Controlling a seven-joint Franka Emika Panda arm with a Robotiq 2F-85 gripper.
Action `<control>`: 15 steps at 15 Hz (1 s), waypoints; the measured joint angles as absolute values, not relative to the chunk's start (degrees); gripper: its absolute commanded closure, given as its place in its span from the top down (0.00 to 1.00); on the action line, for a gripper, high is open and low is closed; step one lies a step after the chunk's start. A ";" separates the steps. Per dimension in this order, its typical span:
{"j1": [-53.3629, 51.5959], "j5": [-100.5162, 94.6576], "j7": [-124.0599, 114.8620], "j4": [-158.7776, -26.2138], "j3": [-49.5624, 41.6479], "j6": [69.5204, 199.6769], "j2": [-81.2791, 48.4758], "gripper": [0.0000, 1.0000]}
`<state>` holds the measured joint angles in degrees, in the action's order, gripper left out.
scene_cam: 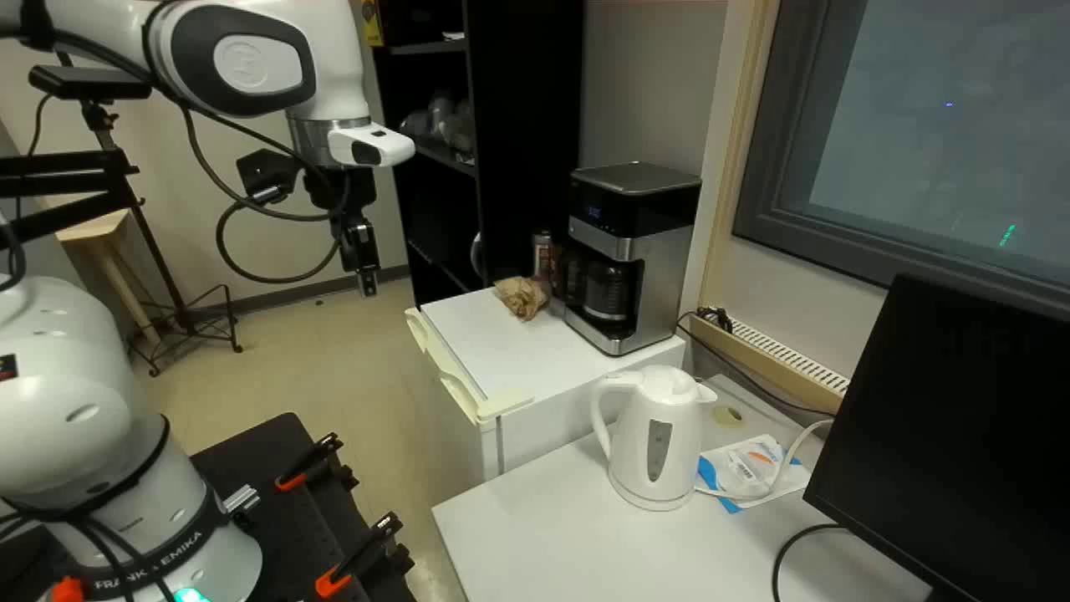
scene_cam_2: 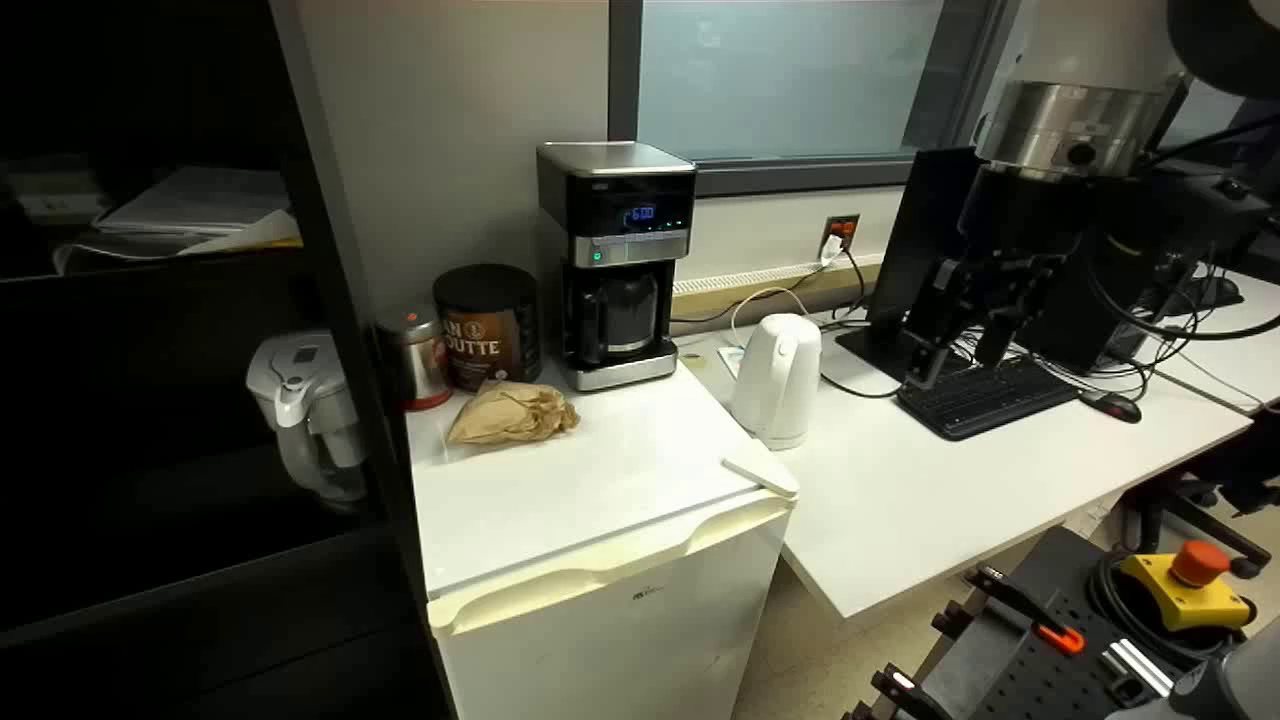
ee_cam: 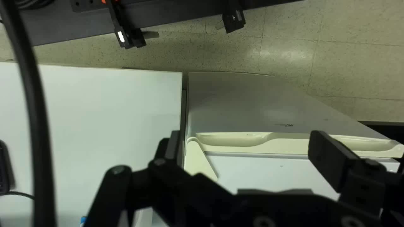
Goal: Push the coffee maker backwards
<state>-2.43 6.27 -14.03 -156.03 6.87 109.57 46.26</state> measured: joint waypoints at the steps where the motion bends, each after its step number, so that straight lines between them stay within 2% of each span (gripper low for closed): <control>1: -2.43 6.27 -14.02 -156.03 6.87 109.57 46.26 1.00; 15: -2.21 5.18 -13.37 -155.95 6.84 109.42 45.90 1.00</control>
<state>-2.21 5.18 -13.37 -155.95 6.84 109.42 45.90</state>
